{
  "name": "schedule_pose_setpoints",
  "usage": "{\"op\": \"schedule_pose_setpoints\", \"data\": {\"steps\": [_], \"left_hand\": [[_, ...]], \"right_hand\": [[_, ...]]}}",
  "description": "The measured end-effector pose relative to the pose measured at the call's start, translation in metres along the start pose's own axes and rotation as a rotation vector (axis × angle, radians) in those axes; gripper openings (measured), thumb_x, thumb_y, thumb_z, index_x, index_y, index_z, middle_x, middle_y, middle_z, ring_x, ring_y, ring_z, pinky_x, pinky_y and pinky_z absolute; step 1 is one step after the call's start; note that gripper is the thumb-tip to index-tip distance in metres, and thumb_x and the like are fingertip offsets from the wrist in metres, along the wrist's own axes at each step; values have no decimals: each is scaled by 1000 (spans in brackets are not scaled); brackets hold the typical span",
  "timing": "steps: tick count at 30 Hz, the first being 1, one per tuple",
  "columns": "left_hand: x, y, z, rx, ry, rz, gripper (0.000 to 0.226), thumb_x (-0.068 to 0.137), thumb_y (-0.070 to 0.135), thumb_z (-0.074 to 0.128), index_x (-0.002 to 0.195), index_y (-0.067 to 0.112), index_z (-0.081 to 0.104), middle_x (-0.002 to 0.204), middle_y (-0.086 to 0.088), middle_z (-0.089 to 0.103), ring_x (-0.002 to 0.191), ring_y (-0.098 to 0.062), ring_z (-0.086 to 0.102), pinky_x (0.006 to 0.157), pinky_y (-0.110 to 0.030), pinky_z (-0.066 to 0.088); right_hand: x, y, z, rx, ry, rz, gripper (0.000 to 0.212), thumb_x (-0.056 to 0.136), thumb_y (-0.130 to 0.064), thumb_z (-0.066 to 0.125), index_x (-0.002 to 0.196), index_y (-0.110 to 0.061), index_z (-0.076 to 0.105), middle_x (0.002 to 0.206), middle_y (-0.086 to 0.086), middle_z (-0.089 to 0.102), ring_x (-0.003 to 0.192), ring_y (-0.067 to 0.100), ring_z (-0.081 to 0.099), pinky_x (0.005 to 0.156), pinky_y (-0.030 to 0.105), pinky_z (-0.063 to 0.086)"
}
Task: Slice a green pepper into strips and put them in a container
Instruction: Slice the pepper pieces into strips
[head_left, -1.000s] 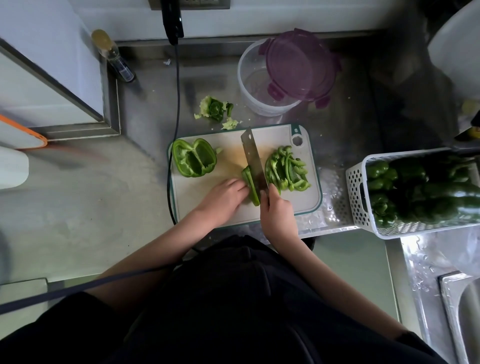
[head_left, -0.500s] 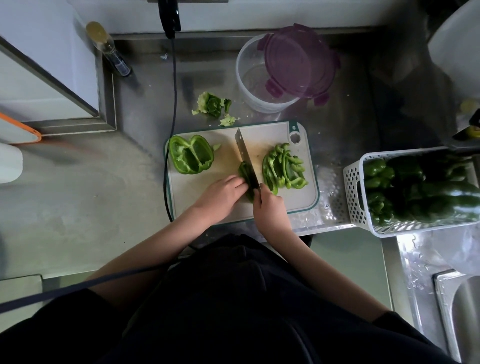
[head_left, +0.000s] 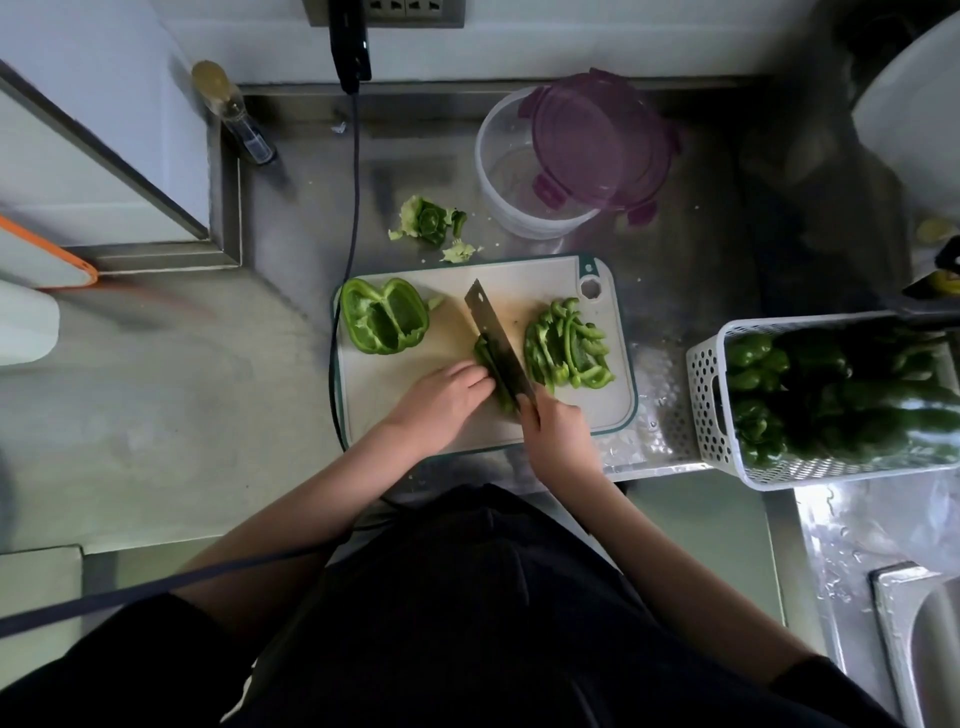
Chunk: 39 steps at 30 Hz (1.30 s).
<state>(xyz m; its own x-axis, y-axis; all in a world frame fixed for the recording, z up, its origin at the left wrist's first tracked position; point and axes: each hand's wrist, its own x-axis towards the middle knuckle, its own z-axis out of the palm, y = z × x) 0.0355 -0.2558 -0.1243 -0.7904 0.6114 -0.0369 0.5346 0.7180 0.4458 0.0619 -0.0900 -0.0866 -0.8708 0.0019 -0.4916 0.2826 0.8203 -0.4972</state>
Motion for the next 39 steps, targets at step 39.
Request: {"op": "schedule_pose_setpoints", "data": {"steps": [39], "left_hand": [[-4,-6,-5,75,71,-66,36,65,-5,72,100,3,67,99,-11,65,97,-31,62,80,-38,54]], "right_hand": [[0,-3,-4,43,7,-54,26,101,-27,39,79,-13,40,65,9,50,59,28,47,55,33,37]]}}
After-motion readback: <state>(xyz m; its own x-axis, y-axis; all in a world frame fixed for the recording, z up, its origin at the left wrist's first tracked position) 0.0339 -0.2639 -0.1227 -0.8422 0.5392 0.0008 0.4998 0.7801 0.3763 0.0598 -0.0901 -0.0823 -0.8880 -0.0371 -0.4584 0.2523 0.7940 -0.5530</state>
